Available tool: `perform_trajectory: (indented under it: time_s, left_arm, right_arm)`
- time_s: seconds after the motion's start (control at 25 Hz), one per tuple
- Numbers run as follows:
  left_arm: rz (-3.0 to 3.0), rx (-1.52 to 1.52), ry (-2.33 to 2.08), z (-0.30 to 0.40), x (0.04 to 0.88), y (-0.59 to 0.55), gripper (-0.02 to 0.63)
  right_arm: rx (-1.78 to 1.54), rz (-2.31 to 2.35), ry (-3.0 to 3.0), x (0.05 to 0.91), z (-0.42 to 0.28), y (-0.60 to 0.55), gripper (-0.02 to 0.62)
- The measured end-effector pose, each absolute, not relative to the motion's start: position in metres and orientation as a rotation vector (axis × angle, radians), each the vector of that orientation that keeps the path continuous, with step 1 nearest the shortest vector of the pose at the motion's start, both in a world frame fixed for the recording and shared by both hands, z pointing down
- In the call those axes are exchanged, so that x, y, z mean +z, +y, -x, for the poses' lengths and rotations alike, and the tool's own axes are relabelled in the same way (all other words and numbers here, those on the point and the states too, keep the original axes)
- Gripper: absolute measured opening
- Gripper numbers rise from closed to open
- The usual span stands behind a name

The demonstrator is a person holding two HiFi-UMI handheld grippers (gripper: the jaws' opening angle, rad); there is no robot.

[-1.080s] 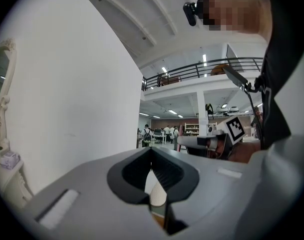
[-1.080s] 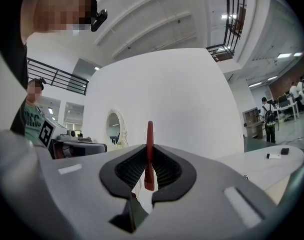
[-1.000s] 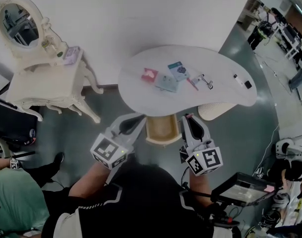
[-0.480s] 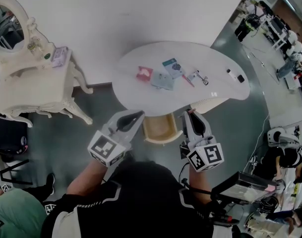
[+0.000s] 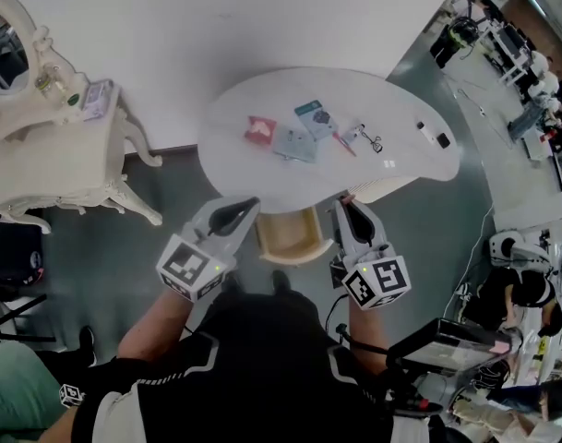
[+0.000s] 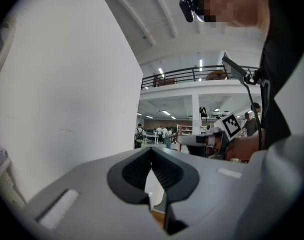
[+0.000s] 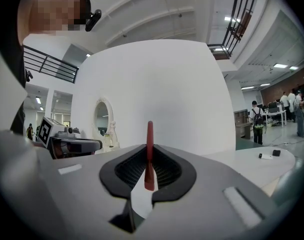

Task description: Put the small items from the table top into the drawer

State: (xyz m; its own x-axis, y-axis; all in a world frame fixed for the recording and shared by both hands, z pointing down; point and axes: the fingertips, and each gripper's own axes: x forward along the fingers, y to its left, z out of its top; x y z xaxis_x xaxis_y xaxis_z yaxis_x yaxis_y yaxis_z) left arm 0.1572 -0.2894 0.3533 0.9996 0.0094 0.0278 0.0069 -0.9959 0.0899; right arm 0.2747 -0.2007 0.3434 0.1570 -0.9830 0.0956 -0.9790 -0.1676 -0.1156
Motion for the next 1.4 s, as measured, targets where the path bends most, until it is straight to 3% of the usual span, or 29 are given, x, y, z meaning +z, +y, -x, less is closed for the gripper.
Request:
perform_trajectory:
  time_s: [0.48,1.4]
  left_arm:
    - [-3.022,0.154,-0.084,-0.188,0.393,-0.282,0.0]
    - [-2.85,0.396,-0.314,-0.184,0.511,-0.245,0.0]
  right_arm:
    - [-0.404,2.217,2.292,0.403,-0.307,-0.215,0.038]
    - [-0.71,1.846,2.937,0.563,-0.29,-0.204,0.038]
